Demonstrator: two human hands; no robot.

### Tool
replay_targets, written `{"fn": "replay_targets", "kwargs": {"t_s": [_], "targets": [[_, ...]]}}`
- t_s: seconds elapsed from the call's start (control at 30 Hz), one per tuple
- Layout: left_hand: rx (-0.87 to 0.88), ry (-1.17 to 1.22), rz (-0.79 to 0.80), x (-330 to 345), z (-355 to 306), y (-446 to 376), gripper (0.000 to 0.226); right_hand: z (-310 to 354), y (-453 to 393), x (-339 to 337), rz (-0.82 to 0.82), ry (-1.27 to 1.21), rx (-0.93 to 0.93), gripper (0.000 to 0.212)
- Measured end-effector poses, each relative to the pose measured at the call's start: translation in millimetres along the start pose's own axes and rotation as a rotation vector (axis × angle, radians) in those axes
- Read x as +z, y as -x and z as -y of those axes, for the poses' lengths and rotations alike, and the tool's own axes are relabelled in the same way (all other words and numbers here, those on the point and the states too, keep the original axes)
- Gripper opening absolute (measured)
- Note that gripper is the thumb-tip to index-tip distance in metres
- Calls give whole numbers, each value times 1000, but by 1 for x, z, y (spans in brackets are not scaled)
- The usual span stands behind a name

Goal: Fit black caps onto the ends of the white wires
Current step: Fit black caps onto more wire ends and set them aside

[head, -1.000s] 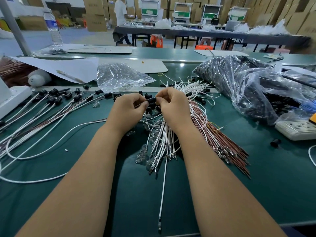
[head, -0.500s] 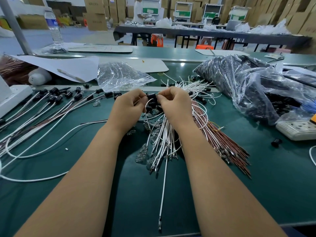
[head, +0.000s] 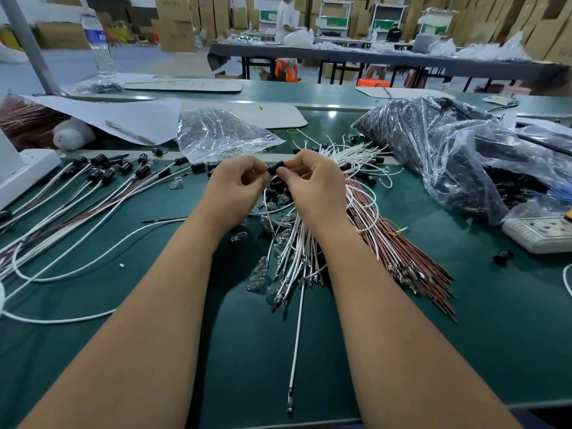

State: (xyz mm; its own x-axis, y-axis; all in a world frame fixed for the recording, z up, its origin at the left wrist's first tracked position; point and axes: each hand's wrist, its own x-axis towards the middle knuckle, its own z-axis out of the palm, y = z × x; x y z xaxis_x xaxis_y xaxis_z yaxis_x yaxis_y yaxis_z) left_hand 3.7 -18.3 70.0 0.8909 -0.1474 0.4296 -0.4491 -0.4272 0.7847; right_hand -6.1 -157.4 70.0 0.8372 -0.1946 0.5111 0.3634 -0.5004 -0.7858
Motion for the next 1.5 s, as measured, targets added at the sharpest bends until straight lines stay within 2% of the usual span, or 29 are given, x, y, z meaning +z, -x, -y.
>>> {"fn": "replay_targets", "kwargs": {"t_s": [0.17,0.27,0.4,0.53,0.73,0.83,1.0,1.17,1.27,1.5], "targets": [[-61,67,49,-4,1,-2,11,0,0,-1,1,30,28,3],[-62,70,-14,-4,4,0,13,1,-2,-3,-2,112,13,9],[-98,-11,-132,-3,11,-4,14,3,1,0,174,328,-35,13],[-124,-67,-137,-2,16,-3,12,9,7,4,368,618,-113,18],[-125,-39,-116,-1,17,-2,6,10,7,4,426,659,-83,16],[-120,-23,-115,-2,15,-1,9,7,5,5,337,538,-44,15],[-142,90,-53,-1,9,1,15,8,-2,1,107,75,135,10],[-135,126,10,-1,5,3,16,6,-6,-3,15,-317,298,12],[-140,124,7,0,5,3,15,5,-6,-3,19,-382,315,19],[-137,110,14,0,4,4,13,7,-4,-4,54,-336,293,21]]}}
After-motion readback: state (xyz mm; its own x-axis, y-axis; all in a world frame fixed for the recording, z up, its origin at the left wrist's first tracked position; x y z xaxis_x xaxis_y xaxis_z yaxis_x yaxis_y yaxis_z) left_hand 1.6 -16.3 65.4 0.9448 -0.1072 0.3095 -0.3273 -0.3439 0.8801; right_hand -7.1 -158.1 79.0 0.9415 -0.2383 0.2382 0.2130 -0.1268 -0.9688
